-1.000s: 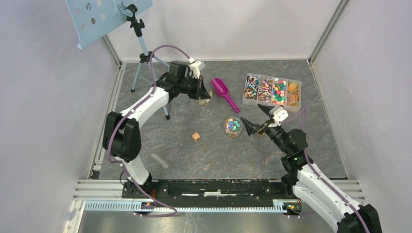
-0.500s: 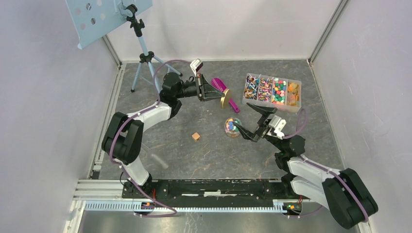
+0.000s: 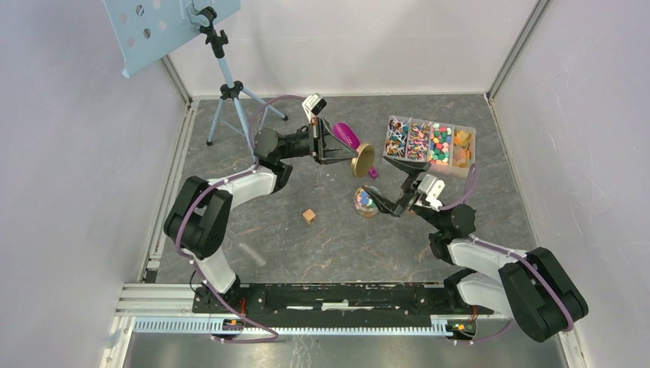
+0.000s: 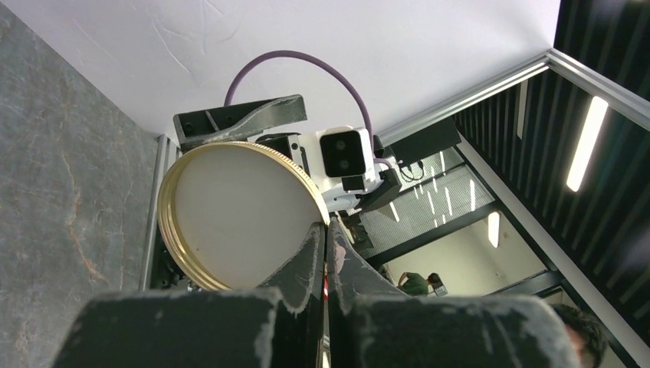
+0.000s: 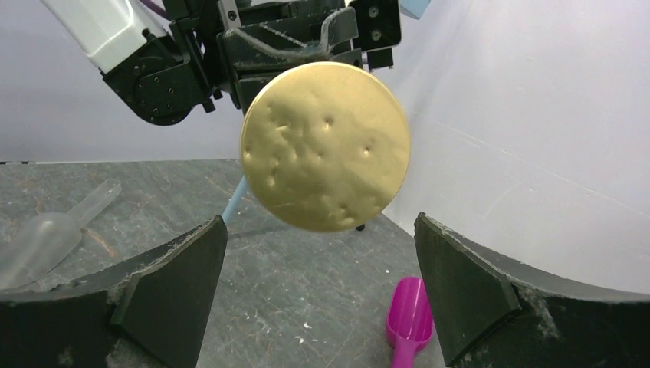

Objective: Pack the candies
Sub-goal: Pick up the bottle lid at the center of the board.

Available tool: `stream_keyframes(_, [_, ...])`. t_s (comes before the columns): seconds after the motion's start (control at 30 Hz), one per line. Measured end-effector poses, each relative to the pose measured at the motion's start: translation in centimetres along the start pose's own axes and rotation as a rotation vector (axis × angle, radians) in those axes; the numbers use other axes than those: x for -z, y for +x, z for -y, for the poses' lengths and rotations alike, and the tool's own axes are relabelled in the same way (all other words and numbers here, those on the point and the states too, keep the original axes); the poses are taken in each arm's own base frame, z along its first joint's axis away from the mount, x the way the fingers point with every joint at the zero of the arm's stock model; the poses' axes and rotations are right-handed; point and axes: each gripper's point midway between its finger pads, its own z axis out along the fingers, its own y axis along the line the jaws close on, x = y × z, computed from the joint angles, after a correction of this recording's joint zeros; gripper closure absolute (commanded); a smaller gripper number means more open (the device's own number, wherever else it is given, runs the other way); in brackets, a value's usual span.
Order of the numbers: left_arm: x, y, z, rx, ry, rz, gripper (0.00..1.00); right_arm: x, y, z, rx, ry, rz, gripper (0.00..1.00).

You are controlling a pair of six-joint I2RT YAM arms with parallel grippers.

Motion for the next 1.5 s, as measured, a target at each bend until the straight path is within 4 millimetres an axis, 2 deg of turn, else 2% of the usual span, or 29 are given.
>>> stream_keyframes(0.3, [-0.9,1.5,0.1,0.017,0.011,-0.039,0.98,-1.3,-1.0,0.4,0.018,-0.016,0.032,0.02])
stream_keyframes(0.9, [-0.8,2.0,-0.4,0.042,-0.002,-0.052,0.98,-1.8,-1.3,-0.3,0.057,-0.076,0.037,0.02])
stream_keyframes(1.5, [-0.6,2.3,-1.4,0.101,-0.038,-0.052,0.98,-2.1,-0.2,-0.7,0.034,-0.106,-0.007,0.02])
